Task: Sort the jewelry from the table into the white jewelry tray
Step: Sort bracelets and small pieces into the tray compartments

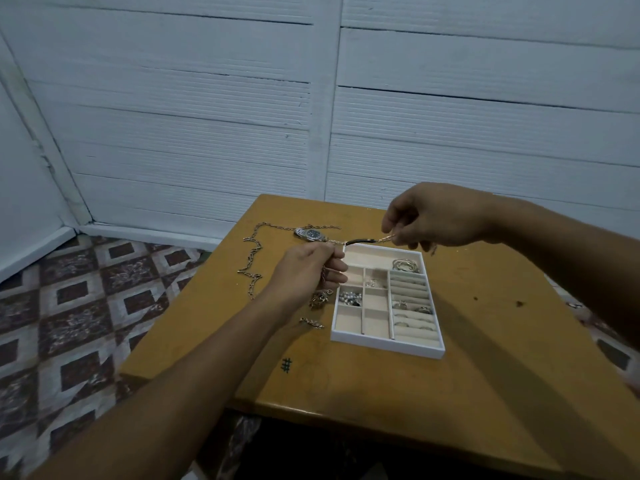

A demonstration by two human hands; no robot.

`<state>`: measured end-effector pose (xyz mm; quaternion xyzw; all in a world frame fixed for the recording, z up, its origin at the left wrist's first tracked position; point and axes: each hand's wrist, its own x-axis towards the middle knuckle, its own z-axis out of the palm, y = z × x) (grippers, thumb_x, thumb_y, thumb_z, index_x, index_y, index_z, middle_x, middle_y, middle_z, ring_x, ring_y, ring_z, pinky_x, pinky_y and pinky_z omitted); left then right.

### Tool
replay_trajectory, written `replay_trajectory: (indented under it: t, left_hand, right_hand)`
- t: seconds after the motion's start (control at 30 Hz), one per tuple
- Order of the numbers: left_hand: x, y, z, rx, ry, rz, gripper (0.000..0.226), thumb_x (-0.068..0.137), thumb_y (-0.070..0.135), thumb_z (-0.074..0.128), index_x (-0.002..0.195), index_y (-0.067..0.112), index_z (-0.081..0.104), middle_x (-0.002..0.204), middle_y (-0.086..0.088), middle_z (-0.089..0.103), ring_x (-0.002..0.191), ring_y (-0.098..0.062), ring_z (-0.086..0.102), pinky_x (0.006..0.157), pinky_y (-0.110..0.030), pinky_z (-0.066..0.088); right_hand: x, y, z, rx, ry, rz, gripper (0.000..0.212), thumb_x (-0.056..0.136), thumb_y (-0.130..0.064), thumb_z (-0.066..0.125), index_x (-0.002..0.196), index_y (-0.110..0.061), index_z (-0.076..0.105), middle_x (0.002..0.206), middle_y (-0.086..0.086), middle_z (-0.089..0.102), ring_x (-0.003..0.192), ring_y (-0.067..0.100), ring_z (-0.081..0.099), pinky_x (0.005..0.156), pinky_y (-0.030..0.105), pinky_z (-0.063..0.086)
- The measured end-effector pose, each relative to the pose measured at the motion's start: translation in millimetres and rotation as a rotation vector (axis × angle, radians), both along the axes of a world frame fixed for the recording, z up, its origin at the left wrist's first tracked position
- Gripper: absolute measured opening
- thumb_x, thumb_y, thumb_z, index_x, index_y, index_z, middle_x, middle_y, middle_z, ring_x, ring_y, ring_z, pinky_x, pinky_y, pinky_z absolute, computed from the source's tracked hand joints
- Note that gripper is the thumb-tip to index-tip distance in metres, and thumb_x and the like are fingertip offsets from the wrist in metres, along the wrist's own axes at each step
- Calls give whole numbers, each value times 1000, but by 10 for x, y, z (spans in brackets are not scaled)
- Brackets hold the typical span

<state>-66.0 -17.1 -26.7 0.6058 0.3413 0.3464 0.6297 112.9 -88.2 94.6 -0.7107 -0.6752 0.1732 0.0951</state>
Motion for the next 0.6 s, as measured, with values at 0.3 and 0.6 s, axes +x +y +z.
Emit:
replay_trajectory:
  t: [0.3, 0.6]
  left_hand:
    - [114, 68, -67, -186, -73, 17, 28, 102, 24, 43, 96, 4, 62, 74, -7, 65, 67, -22, 64, 73, -36, 55]
    - [240, -65, -78, -224, -69, -87, 24, 100, 24, 47, 98, 4, 60, 80, -9, 65, 72, -25, 63, 69, -34, 55]
  right_hand:
    - [145, -89, 180, 141, 7, -56, 13, 95, -19, 57, 91, -20, 69, 77, -6, 68, 57, 3, 58, 57, 22, 46]
    - [3, 78, 313, 361, 51, -84, 11, 94, -18, 58, 96, -18, 70, 86, -6, 69, 69, 4, 60, 57, 19, 41]
